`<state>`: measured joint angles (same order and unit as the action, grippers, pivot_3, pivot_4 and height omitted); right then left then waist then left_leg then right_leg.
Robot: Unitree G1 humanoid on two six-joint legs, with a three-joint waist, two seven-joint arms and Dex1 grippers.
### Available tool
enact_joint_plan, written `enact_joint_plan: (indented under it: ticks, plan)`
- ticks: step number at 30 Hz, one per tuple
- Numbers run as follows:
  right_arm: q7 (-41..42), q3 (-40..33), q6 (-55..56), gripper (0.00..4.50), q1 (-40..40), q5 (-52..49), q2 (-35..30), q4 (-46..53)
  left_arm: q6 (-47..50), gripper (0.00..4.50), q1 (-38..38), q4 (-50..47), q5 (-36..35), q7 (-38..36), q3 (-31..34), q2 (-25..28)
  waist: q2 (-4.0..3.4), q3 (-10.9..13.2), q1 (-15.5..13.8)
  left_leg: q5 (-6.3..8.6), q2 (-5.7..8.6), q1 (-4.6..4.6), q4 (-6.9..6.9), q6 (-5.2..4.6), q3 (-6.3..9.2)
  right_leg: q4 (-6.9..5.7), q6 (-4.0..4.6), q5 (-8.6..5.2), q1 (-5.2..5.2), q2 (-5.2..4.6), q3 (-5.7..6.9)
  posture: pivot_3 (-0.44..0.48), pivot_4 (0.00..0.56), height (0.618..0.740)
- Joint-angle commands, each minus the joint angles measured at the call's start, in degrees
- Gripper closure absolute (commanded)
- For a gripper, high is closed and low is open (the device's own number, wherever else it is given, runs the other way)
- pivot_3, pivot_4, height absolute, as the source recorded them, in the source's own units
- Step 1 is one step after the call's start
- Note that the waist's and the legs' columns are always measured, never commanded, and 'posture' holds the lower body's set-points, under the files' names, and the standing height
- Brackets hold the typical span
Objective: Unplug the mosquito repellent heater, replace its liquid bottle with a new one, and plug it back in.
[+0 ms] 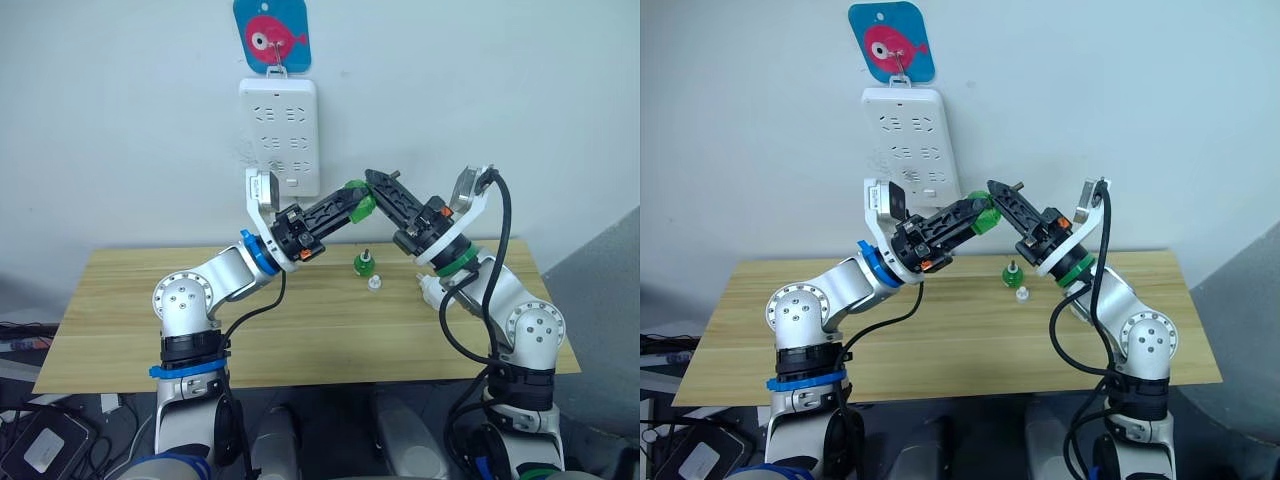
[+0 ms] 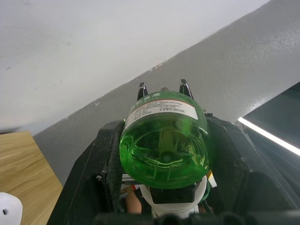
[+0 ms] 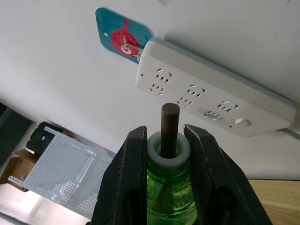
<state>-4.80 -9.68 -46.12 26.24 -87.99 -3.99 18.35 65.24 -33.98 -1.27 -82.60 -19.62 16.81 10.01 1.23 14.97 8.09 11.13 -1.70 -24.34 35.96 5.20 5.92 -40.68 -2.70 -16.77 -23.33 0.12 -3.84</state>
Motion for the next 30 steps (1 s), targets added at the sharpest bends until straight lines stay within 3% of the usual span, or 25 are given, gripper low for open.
enact_joint_plan:
  ticks: [1,5,11,16,22,25,30]
  plan:
    - [0.0,1.3,0.2,3.68,0.2,-2.6,-0.5,2.4,-0.7,2.18,0.0,-0.8,-1.5,-0.6,-0.3,0.6,0.0,0.0,0.0,0.0,0.0,0.0,0.0,0.0,0.0,0.0,0.0,0.0,0.0,0.0,0.0,-0.192,0.195,0.736]
    - [-1.3,1.0,1.1,3.68,-0.2,-4.2,-1.0,1.9,-1.2,2.18,0.6,-1.0,-1.7,-0.4,-0.2,0.9,0.0,0.0,0.0,0.0,0.0,0.0,0.0,0.0,0.0,0.0,0.0,0.0,0.0,0.0,-0.01,-0.191,0.196,0.736]
    - [-2.3,-2.0,3.0,1.62,-0.9,-2.3,-5.1,1.3,-0.7,2.18,2.6,-2.4,-2.9,-0.4,0.4,4.0,0.0,0.0,-0.1,0.0,0.0,0.0,-0.01,0.0,-0.01,0.04,-0.01,-0.01,0.0,0.01,-0.03,-0.184,0.207,0.736]
    - [2.0,-4.1,-0.6,0.06,-5.0,8.8,-21.8,0.0,-1.6,2.18,6.0,-4.5,0.6,-1.2,0.1,8.3,-0.01,0.0,-0.4,0.01,0.01,-0.06,-0.04,-0.01,-0.04,0.2,-0.01,-0.01,0.0,0.0,-0.06,-0.187,0.224,0.736]
    - [17.5,9.9,-2.0,0.0,-5.1,36.9,-46.8,-2.6,-4.9,2.18,10.2,-8.8,11.3,-9.4,-4.9,15.2,-0.04,0.0,-0.2,0.01,-0.02,-0.06,-0.11,-0.02,-0.29,0.54,-0.29,-0.16,-0.05,0.06,-0.27,-0.202,0.238,0.736]
    - [22.7,13.3,-4.6,0.0,-3.3,41.5,-50.9,-4.2,-6.8,2.18,11.4,-10.5,15.0,-12.6,-7.1,16.3,-0.02,0.0,-0.1,0.01,-0.13,-0.06,-0.2,-0.02,-0.33,0.68,-0.3,-0.16,-0.04,0.15,-0.33,-0.2,0.245,0.736]
    - [32.9,25.4,-10.2,0.0,4.7,52.6,-55.9,-7.6,-10.2,2.18,13.6,-13.3,21.1,-17.7,-11.0,18.1,-0.02,0.2,-0.2,0.02,-0.09,-0.07,-0.2,-0.03,-0.46,0.77,-0.35,-0.14,-0.05,0.08,-0.43,-0.2,0.256,0.736]
